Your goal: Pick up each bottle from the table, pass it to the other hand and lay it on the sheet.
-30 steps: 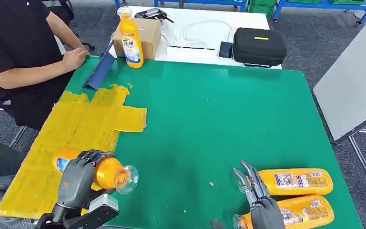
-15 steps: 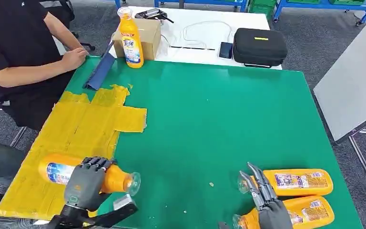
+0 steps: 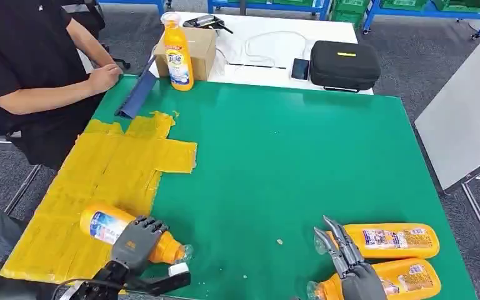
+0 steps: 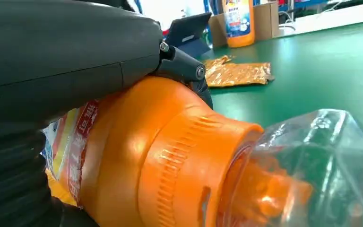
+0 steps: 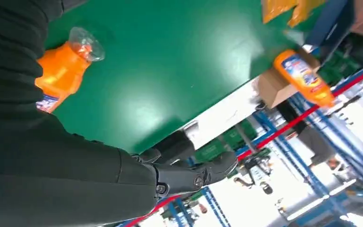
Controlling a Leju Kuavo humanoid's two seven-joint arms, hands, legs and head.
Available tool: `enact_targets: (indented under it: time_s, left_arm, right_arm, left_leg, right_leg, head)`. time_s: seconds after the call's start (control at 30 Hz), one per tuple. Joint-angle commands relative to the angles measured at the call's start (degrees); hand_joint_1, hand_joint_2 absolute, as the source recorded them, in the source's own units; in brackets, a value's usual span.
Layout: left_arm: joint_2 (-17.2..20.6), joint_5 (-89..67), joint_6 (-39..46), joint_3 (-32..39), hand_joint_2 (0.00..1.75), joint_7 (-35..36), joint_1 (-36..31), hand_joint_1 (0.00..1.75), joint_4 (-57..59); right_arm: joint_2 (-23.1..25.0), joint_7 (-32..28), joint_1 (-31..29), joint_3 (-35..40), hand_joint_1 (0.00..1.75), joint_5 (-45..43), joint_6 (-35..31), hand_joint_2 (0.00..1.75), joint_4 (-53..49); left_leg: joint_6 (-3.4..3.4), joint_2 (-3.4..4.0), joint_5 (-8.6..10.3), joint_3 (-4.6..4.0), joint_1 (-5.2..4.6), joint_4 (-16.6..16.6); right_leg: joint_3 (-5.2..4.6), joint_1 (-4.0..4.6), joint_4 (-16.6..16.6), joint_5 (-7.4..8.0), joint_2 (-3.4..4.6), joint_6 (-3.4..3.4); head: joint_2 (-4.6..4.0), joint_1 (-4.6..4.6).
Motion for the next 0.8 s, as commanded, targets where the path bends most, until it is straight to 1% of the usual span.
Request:
enact_targets:
  time_s: [0.03, 0.07, 0.1, 0.13, 0.17, 0.23, 0.27, 0.3, 0.33, 0.37, 0.4, 0.43, 0.47, 0.53, 0.57, 0.6, 0.63, 0.67, 0.7, 0.73, 0.77, 0.8]
  left_arm:
    - [-1.2, 0.6, -2.6, -4.0, 1.75, -0.6, -3.6, 1.75, 17.2]
    - [-1.2, 0.6, -2.6, -4.0, 1.75, -0.6, -3.6, 1.75, 17.2]
    - [-1.2, 0.6, -2.6, -4.0, 1.75, -0.6, -3.6, 1.75, 17.2]
    - [-1.2, 0.6, -2.6, -4.0, 1.75, -0.6, -3.6, 1.75, 17.2]
    - [-1.2, 0.6, -2.6, -4.0, 1.75, -0.6, -3.6, 1.75, 17.2]
    - [-1.2, 0.6, -2.6, -4.0, 1.75, -0.6, -3.6, 1.75, 17.2]
    - [-1.2, 0.6, -2.6, -4.0, 1.75, -0.6, -3.6, 1.71, 17.2]
    - [-1.5, 0.6, -3.0, -3.4, 0.0, 0.4, -3.6, 0.0, 17.4]
    - [-2.0, 0.5, -3.4, -2.9, 0.0, 1.2, -3.6, 0.0, 17.4]
    - [-1.9, -0.3, -3.7, -3.5, 0.0, 1.1, -3.8, 0.0, 17.4]
    - [-2.6, 1.3, -3.3, -2.1, 0.0, 0.8, -3.5, 0.0, 17.2]
    - [-2.7, 1.7, -3.1, -1.6, 0.0, 0.6, -3.2, 0.0, 16.6]
    - [-3.3, 2.9, -2.4, -0.3, 0.0, 0.2, -2.6, 0.0, 15.5]
    - [-3.8, 5.0, -2.4, 1.4, 0.0, -0.5, -1.5, 0.0, 13.1]
    - [-3.9, 6.3, -2.5, 1.9, 0.0, -0.9, -1.1, 0.0, 12.4]
    - [-3.8, 6.9, -2.7, 2.1, 0.0, -1.2, -0.8, 0.0, 11.7]
    - [-3.7, 7.7, -2.7, 2.3, 0.0, -1.7, -0.6, 0.0, 11.0]
    - [-3.7, 8.6, -2.6, 2.5, 0.0, -2.2, -0.3, 0.0, 10.4]
    - [-3.5, 9.0, -2.6, 2.7, 0.0, -2.4, -0.1, 0.0, 9.9]
    - [-3.4, 10.2, -2.3, 2.9, 0.0, -3.0, 0.2, 0.0, 8.8]
    - [-3.3, 10.5, -2.2, 2.9, 0.0, -3.3, 0.3, 0.0, 8.4]
    - [-3.3, 10.5, -2.2, 2.9, 0.0, -3.3, 0.3, 0.0, 8.4]
  right_arm:
    - [-1.6, -2.4, 0.9, 9.3, 0.0, 0.7, 0.3, 1.75, -1.7]
    - [-1.6, -2.4, 0.9, 9.3, 0.0, 0.7, 0.3, 1.75, -1.7]
    - [-1.6, -2.4, 0.9, 9.3, 0.0, 0.7, 0.3, 1.75, -1.7]
    - [-1.6, -2.4, 0.9, 9.3, 0.0, 0.7, 0.3, 1.75, -1.7]
    - [-1.6, -2.4, 0.9, 9.3, 0.0, 0.7, 0.3, 1.75, -1.7]
    - [-1.6, -2.4, 0.9, 9.3, 0.0, 0.7, 0.3, 1.75, -1.7]
    - [-1.6, -2.4, 0.9, 9.3, 0.0, 0.7, 0.3, 1.75, -1.7]
    - [-1.6, -2.4, 0.8, 9.5, 0.0, 0.7, 0.3, 1.75, -1.7]
    - [-1.6, -2.2, 0.8, 9.4, 0.0, 0.9, 0.4, 1.75, -1.7]
    - [-1.6, -2.1, 0.7, 9.5, 0.0, 1.0, 0.6, 1.75, -1.8]
    - [-1.7, -1.7, 0.9, 9.3, 0.0, 1.6, 0.7, 1.75, -1.9]
    - [-1.8, -1.4, 1.1, 9.4, 0.0, 2.0, 0.5, 1.75, -1.9]
    - [-2.2, -0.7, 1.0, 9.9, 0.0, 2.8, 0.2, 1.75, -1.8]
    - [-3.0, 1.1, 1.3, 11.0, 0.0, 4.4, -0.2, 1.75, -1.6]
    - [-3.3, 1.6, 1.5, 11.4, 0.0, 4.7, -0.2, 1.75, -1.7]
    - [-3.5, 2.0, 1.6, 11.8, 0.0, 4.8, -0.2, 1.75, -1.6]
    - [-3.7, 2.5, 1.7, 12.1, 0.0, 5.0, -0.2, 1.75, -1.5]
    - [-3.5, 3.0, 1.8, 12.1, 0.0, 5.2, -0.2, 1.75, -1.6]
    - [-3.4, 3.2, 1.8, 12.3, 0.0, 5.4, -0.2, 1.75, -1.5]
    - [-3.3, 3.9, 1.4, 12.8, 0.0, 5.8, -0.2, 1.75, -1.5]
    - [-3.3, 4.1, 1.2, 13.1, 0.0, 5.9, -0.2, 1.75, -1.4]
    - [-3.3, 4.1, 1.2, 13.1, 0.0, 5.9, -0.2, 1.75, -1.4]
  left_leg:
    - [-0.12, 0.1, 0.19, 0.12, -0.03, -0.1]
    - [0.16, -0.09, -0.01, 0.2, -0.13, -0.1]
    - [0.08, 0.05, 0.13, -0.11, -0.05, -0.1]
    - [0.12, -0.07, 0.13, -0.04, -0.11, -0.1]
    - [0.05, 0.09, 0.28, -0.4, -0.04, -0.1]
    - [-0.1, 0.22, 0.07, -0.46, -0.05, -0.1]
    - [-0.14, 0.42, 0.22, -0.86, 0.0, -0.1]
    - [-0.14, 0.5, 0.2, -0.77, 0.01, -0.1]
    - [-0.07, 0.17, 0.0, -0.35, -0.04, 0.1]
    - [-0.11, 0.21, 0.05, -0.59, -0.01, 0.1]
    - [-0.04, 0.01, -0.22, 0.19, -0.11, 0.1]
    - [-0.14, 0.11, -0.03, -0.43, 0.01, 0.3]
    - [-0.03, -0.13, -0.37, 0.56, -0.14, 0.3]
    - [-0.18, 0.25, -0.18, -0.78, 0.09, 0.6]
    - [0.01, 0.12, 0.3, -0.1, -0.13, 0.0]
    - [0.08, 0.12, 0.58, 0.23, -0.16, -0.1]
    - [-0.01, 0.43, 0.61, -0.27, -0.04, -0.1]
    - [-0.11, 0.46, 0.65, 0.09, -0.11, -0.1]
    - [-0.06, 0.53, 0.72, 0.47, -0.19, -0.2]
    - [-0.12, 0.86, 0.73, 0.22, -0.09, -0.2]
    - [-0.12, 0.97, 0.66, 0.48, -0.14, -0.2]
    - [-0.09, 1.03, 0.56, 0.57, -0.18, -0.1]
  right_leg:
    - [0.18, 0.0, -0.1, 0.12, -0.39, -0.06]
    - [0.28, -0.08, -0.1, 0.01, -0.49, -0.02]
    - [0.03, -0.03, -0.1, -0.1, -0.53, -0.04]
    - [0.16, -0.09, -0.1, -0.3, -0.6, -0.08]
    - [-0.18, -0.04, -0.1, -0.12, -0.61, -0.14]
    - [-0.23, -0.05, -0.1, -0.11, -0.54, -0.15]
    - [-0.63, -0.03, -0.1, 0.08, -0.48, -0.19]
    - [-0.55, -0.01, -0.1, 0.09, -0.45, -0.21]
    - [-0.05, -0.03, 0.1, -0.13, -0.63, -0.15]
    - [-0.26, -0.01, 0.2, -0.07, -0.67, -0.18]
    - [0.57, -0.06, 0.1, -0.3, -0.72, -0.15]
    - [-0.03, 0.02, 0.2, -0.07, -0.76, -0.19]
    - [1.02, -0.05, 0.3, -0.46, -0.81, -0.13]
    - [-0.28, 0.11, 0.4, -0.01, -0.76, -0.24]
    - [0.36, -0.07, 0.0, -0.03, -0.75, -0.05]
    - [0.63, -0.08, 0.0, -0.18, -0.67, -0.04]
    - [0.12, 0.0, 0.0, 0.0, -0.55, -0.06]
    - [0.48, -0.06, 0.0, -0.09, -0.52, -0.05]
    - [0.8, -0.13, 0.0, -0.04, -0.48, -0.13]
    - [0.52, -0.05, -0.1, 0.13, -0.38, -0.09]
    - [0.68, -0.1, -0.1, 0.61, -0.25, 0.04]
    - [0.73, -0.15, 0.0, 0.48, -0.05, 0.03]
  head:
    - [0.0, 0.0]
    - [0.0, -0.04]
    - [0.0, -0.02]
    - [0.0, -0.02]
    - [0.0, -0.02]
    - [0.0, -0.02]
    - [0.0, -0.02]
    - [0.0, -0.02]
    - [0.0, -0.02]
    - [0.0, -0.02]
    - [0.0, 0.0]
    - [0.0, -0.02]
    - [0.0, -0.02]
    - [0.0, -0.04]
    - [0.0, -0.02]
    - [0.0, 0.0]
    - [0.0, -0.02]
    - [0.0, 0.02]
    - [0.0, -0.02]
    - [0.0, 0.02]
    - [0.0, 0.02]
    - [0.0, 0.0]
